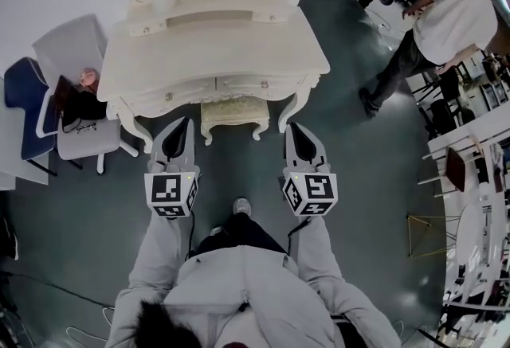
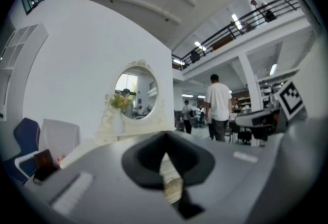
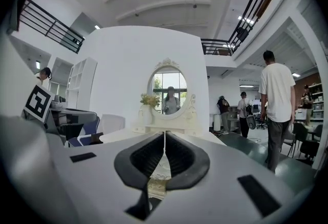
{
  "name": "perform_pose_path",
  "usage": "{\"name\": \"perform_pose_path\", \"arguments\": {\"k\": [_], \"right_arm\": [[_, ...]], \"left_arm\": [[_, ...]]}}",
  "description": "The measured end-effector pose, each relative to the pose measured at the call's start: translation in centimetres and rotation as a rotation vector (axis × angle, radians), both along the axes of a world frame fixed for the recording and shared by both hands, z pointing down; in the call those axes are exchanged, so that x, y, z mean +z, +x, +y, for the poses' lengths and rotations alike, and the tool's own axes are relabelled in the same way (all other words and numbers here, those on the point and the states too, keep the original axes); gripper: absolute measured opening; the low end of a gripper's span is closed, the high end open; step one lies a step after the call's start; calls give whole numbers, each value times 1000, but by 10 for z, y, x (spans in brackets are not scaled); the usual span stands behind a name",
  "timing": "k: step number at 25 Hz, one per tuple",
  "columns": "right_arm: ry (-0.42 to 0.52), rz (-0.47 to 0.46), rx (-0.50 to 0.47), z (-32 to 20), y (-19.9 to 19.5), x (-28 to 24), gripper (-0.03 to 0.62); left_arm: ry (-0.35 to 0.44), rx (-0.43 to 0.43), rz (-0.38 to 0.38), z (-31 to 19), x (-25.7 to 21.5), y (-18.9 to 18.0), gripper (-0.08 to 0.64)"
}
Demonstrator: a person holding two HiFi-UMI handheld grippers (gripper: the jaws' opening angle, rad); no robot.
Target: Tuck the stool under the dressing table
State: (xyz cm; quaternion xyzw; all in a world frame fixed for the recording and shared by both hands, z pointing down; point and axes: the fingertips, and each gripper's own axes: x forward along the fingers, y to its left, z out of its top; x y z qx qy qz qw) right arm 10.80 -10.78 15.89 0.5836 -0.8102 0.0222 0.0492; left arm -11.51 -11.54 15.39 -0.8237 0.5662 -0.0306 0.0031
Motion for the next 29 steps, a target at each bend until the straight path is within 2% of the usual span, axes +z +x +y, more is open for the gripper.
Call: {"name": "perform_pose_path", "arguments": {"k": [8,17,29], "right_arm": [[59,-21,4,29,0,-29,2],[78,-18,-10,52,-4,-39,2],[96,-20,7,66,-6,-48,2]], "left_arm": [[51,-19,23,31,-26,-5,8],[72,-52,50,55,-35,-13,9],[105,-47,71,70,-48,-11,9]]}}
